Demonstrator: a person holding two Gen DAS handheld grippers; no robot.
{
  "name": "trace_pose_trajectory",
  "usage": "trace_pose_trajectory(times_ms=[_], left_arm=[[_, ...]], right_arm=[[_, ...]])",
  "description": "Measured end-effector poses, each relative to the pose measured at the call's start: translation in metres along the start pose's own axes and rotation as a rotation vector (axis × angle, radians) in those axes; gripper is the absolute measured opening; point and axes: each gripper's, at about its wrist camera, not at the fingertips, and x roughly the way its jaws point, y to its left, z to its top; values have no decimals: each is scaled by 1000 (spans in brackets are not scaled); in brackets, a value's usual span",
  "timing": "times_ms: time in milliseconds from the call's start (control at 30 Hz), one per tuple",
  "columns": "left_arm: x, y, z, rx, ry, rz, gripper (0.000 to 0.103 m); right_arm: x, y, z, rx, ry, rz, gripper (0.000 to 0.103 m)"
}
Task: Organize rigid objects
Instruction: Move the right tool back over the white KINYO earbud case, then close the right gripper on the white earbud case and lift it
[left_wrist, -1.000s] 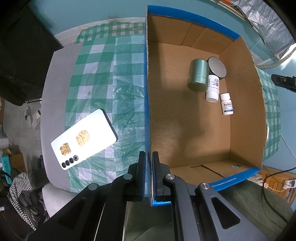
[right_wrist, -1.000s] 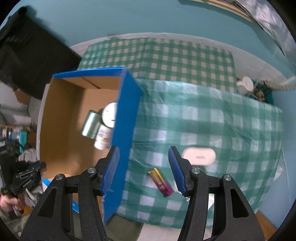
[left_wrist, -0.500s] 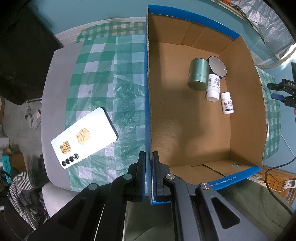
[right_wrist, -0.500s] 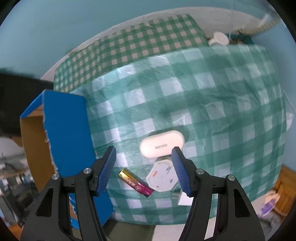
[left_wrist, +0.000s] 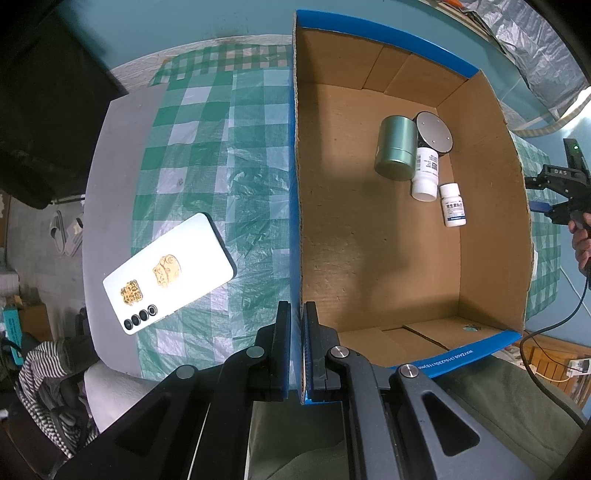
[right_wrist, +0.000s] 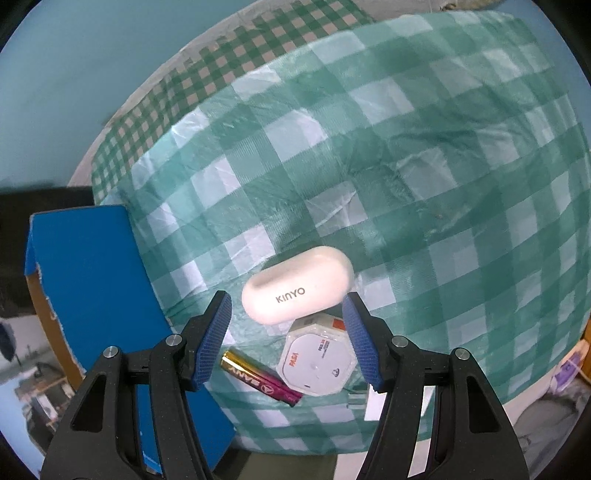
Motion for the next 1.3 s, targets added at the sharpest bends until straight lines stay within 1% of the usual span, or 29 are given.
trace_pose_trajectory(times_ms=[300, 500, 767, 1000, 1067, 1100, 1133, 1200, 1300], left_arm=[[-1, 1, -3, -7, -2, -1, 6], [0, 1, -4, -10, 1, -1, 6], [2, 2, -6, -15, -1, -6, 6], [4, 2, -4, -10, 3, -9, 6], [4, 2, -4, -8, 5, -11, 6], [4, 3, -4, -7, 5, -11, 6], [4, 3, -4, -5, 6, -12, 6], [4, 2, -3, -2, 7, -12, 6], [4, 2, -3, 1, 7, -14, 6]], right_arm=[[13, 3, 4, -1, -3, -21, 66], [17, 20, 12, -54, -1, -55, 67], [26, 52, 9, -176, 10, -105, 67], [34, 77, -3, -330, -11, -210, 67], [37, 80, -6, -357, -17, -234, 63], [39, 81, -7, -367, -16, -242, 56], [40, 81, -8, -376, -14, -248, 46], [43, 80, -10, -384, -5, -243, 38], [45, 82, -13, -413, -4, -240, 37]])
